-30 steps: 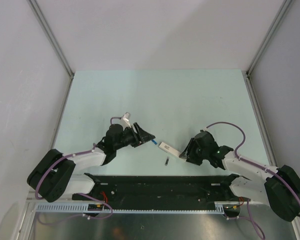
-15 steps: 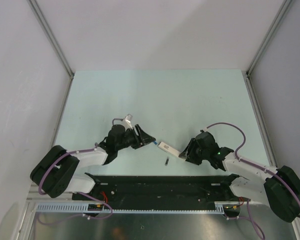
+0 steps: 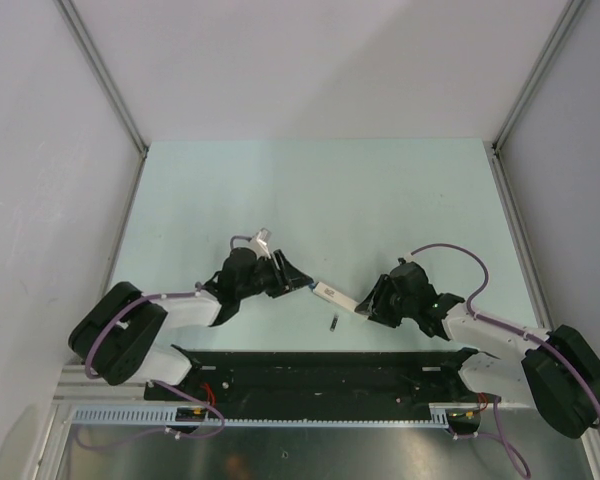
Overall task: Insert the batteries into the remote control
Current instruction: Load the battery cover into the remote control.
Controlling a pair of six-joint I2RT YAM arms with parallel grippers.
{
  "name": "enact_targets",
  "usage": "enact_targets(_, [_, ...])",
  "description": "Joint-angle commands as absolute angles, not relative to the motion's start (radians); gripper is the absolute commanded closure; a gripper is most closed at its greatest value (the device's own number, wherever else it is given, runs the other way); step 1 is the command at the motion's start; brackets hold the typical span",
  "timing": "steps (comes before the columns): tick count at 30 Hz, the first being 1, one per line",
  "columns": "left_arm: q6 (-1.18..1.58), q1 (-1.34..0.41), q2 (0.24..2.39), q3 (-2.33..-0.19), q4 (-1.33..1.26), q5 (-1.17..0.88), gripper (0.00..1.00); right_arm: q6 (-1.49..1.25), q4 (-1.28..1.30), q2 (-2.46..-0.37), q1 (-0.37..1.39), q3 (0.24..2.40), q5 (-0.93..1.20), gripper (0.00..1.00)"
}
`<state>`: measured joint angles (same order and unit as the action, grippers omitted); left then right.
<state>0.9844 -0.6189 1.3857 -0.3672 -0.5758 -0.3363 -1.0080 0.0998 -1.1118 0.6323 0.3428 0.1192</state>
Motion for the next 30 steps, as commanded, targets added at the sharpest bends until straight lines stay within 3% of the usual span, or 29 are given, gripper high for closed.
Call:
enact_targets(1, [0.942, -0.627, 1.420, -0.428, -0.597, -0.281, 0.56, -0.957, 0.229, -1.150, 0.629, 0.290, 0.046, 0.52])
enact_targets(5, [0.934, -0.629, 1.454, -0.459, -0.595, -0.250, 0.73, -0.957, 0.229, -1.150, 0.627, 0.288, 0.048, 0.52])
enact_targets(6, [0.930, -0.629, 1.459, -0.468, -0.594, -0.244, 0.81, -0.956, 0.229, -1.150, 0.627, 0.287, 0.049, 0.52])
enact_targets(11, [0.905, -0.629, 1.506, -0.474, -0.569, -0.218, 1.00, -0.953, 0.230, -1.147, 0.627, 0.282, 0.048, 0.52])
enact_targets(30, [0.891, -0.637, 1.649, -0.500, -0.554, -0.222, 1.00, -0.946, 0.229, -1.138, 0.623, 0.273, 0.052, 0.52])
